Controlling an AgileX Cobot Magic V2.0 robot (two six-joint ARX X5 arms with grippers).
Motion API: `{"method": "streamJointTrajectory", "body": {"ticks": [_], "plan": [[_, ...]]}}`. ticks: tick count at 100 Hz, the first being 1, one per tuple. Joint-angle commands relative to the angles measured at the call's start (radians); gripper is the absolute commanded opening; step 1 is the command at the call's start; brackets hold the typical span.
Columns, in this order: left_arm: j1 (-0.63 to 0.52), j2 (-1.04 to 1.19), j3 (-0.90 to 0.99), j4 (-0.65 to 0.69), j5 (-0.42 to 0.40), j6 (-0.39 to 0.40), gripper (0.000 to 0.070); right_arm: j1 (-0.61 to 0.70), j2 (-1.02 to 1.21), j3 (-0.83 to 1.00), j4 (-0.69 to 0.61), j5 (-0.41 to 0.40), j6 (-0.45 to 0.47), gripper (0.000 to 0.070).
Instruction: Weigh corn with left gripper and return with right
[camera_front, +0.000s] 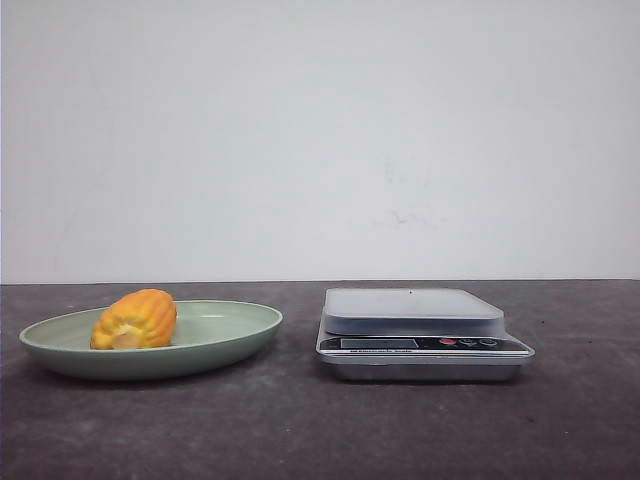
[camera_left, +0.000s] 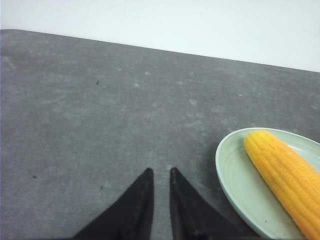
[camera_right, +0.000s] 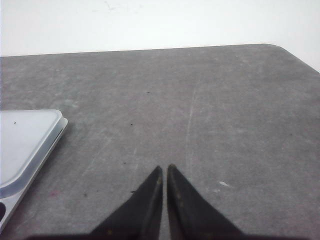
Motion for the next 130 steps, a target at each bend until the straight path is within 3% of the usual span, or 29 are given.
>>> {"method": "streamJointTrajectory", "body": {"ticks": [1,19,36,48,74,88,93,97,104,108,112,130], "plan": [[0.0,-0.002,-0.016,0.001,0.001,0.006,0.0017,0.002,0.0,-0.005,0.013,-0.002,0.003,0.0008],[0.0,-0.002,-0.015,0.004,0.0,-0.006,0.0012,0.002,0.0,-0.002,0.013,-0.002,0.055,0.0006],[-0.001,0.007,0.048,0.009,0.001,-0.14,0.0015,0.002,0.018,0.09,0.005,-0.002,0.126,0.0003],[-0.002,0.059,0.199,-0.036,0.005,-0.283,0.0015,0.005,0.084,0.238,-0.008,-0.003,0.173,0.0003],[-0.002,0.319,0.579,-0.102,0.007,-0.196,0.0013,0.006,0.295,0.586,-0.131,0.0,0.126,0.0003],[-0.002,0.417,0.723,-0.187,0.072,-0.169,0.002,0.024,0.351,0.69,-0.172,-0.006,0.114,0.0003],[-0.002,0.43,0.744,-0.204,0.079,-0.161,0.0092,0.032,0.36,0.71,-0.185,-0.019,0.105,0.0013],[-0.002,0.432,0.75,-0.206,0.08,-0.162,0.0234,0.038,0.36,0.72,-0.201,-0.021,0.103,0.0068],[-0.002,0.432,0.75,-0.206,0.08,-0.163,0.0526,0.044,0.36,0.723,-0.207,-0.025,0.098,0.0325],[-0.003,0.432,0.75,-0.211,0.08,-0.167,0.0631,0.045,0.359,0.723,-0.212,-0.028,0.095,0.0485],[-0.006,0.432,0.75,-0.219,0.081,-0.171,0.0646,0.045,0.359,0.723,-0.219,-0.039,0.093,0.056],[-0.034,0.437,0.751,-0.229,0.114,-0.177,0.063,0.045,0.36,0.724,-0.251,-0.058,0.094,0.0556]]}}
